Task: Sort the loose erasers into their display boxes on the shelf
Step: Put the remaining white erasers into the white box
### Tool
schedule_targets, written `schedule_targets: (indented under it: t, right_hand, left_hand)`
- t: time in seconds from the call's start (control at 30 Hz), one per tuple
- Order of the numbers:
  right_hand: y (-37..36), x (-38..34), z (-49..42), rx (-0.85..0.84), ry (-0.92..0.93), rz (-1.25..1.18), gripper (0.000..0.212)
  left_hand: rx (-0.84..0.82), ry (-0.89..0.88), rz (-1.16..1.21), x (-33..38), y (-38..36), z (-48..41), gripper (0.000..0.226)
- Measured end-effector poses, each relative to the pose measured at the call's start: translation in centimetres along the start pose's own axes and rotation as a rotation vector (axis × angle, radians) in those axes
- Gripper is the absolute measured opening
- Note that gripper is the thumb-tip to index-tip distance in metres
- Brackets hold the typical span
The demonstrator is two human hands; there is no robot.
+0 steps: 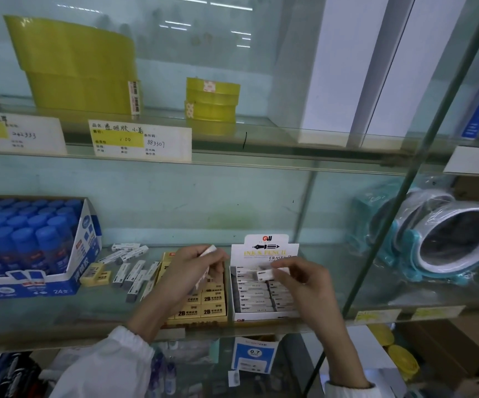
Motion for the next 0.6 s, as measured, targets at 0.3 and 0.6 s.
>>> schedule_targets:
  t: [0.3, 0.6]
  right_hand:
    - [2.0, 0.0, -0.8, 0.102, -0.023, 0.553, 0.015]
    - [1.0, 0.9, -1.3, 0.026, 0.024, 0.706, 0.011]
  left_hand:
    - [-0.041, 0.061, 0.171, 0.2, -0.1, 0.1, 0.049]
    - [-0.145, 0.020, -0.071, 0.5, -0.6, 0.2, 0.027]
Point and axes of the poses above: each hand's wrist, its own z-axis away from the middle knuckle, its own y-axis out of the back of the hand, x = y × z, the point moved 1 cm from there along -z, towards the middle knuckle, and after that the axes turned 14 degrees about -y, right-handed, at the moved point
